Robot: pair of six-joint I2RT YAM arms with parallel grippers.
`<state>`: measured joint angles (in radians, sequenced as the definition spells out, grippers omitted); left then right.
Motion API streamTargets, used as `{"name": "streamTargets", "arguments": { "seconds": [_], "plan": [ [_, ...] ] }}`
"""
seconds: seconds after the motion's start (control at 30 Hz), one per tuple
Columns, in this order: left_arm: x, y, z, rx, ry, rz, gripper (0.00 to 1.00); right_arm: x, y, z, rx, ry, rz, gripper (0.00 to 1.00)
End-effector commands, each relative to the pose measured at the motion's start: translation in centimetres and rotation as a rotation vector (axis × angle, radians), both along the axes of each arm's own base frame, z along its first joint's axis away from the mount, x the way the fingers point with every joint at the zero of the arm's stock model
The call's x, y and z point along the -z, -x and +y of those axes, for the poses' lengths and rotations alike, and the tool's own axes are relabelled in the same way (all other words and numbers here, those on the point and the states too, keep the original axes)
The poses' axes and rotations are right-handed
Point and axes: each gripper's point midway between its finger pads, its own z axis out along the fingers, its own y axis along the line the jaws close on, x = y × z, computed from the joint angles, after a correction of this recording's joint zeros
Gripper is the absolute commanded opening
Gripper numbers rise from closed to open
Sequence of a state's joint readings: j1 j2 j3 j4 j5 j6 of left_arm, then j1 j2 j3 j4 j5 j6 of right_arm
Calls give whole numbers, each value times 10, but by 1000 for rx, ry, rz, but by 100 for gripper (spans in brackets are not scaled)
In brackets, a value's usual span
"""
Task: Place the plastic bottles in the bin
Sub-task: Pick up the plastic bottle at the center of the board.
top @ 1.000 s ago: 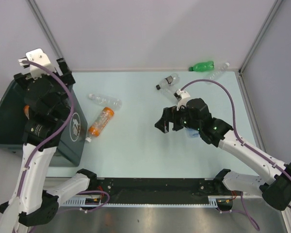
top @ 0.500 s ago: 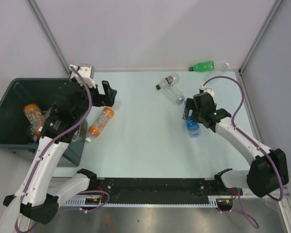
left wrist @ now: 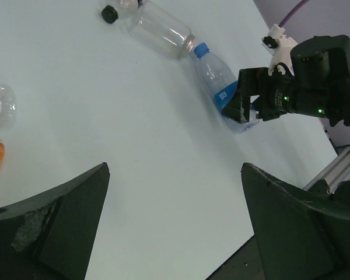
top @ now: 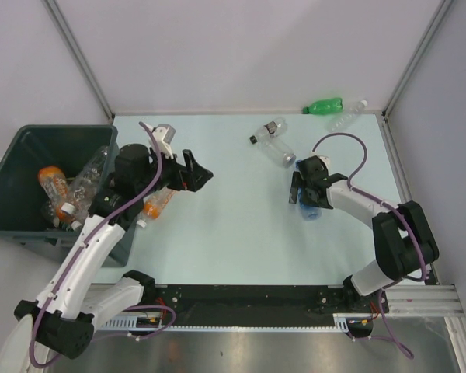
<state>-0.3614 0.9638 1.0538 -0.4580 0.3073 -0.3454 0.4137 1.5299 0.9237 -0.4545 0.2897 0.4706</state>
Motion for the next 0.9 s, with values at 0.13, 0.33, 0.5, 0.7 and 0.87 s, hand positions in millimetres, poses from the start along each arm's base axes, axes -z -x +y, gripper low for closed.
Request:
{"name": "streamTargets", "arguments": {
  "seconds": [0.13,0.33,0.5,0.7,0.87],
  "plan": [
    [2,5,-13,47,88,25,100,14,-10,7,-3,-35,1,89],
    [11,4,-15,46,88,61,100,5,-5,9,4,-58,-6,50],
    [13,5,-19,63,107,85,100,-36,3,24,-59,-147,-76,43],
    [3,10,-39,146,169,83,100,-100,32,86,-342,-387,-176,43],
    [2,14,-59,214,196,94,100,-163,72,147,-673,-571,-327,43]
  ]
}}
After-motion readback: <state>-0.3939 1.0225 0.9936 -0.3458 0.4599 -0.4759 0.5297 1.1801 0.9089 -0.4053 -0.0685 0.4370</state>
